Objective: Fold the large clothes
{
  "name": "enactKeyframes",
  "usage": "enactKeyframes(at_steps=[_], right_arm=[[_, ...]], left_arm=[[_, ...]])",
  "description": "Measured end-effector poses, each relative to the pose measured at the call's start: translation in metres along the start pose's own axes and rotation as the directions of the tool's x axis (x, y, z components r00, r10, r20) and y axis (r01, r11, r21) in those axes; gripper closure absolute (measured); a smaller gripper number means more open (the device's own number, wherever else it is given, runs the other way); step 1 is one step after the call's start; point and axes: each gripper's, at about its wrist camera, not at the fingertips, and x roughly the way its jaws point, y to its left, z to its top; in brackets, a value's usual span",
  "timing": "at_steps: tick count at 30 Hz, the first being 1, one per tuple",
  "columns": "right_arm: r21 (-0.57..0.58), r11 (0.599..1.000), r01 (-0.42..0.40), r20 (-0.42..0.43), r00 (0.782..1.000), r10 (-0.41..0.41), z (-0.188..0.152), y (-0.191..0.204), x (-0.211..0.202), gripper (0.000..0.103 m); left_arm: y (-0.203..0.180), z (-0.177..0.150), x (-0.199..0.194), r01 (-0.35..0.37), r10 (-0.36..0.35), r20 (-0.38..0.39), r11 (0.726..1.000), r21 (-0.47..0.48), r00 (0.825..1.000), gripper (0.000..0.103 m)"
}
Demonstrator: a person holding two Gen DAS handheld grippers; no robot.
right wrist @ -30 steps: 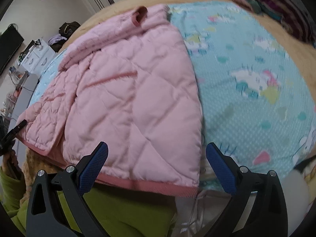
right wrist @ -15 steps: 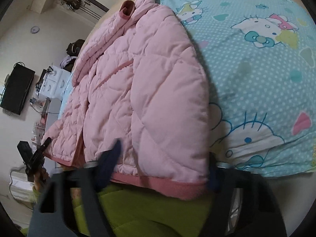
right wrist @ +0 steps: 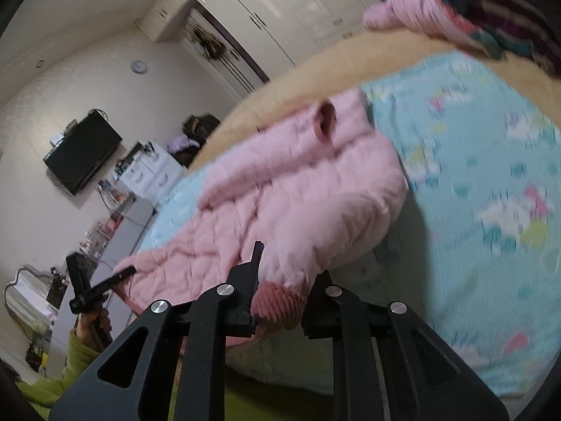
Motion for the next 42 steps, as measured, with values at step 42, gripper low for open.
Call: enactKeyframes(at_steps=[42], right_arm=[[-0.058,0.998,0.006,0.205,0.979,0.006,0.146,0.006,0.053,0.088]], left_arm=[[-0.006,0.131,0.015,-0.084,0.074,0.182,0.995,0.045,0.980,0.087]])
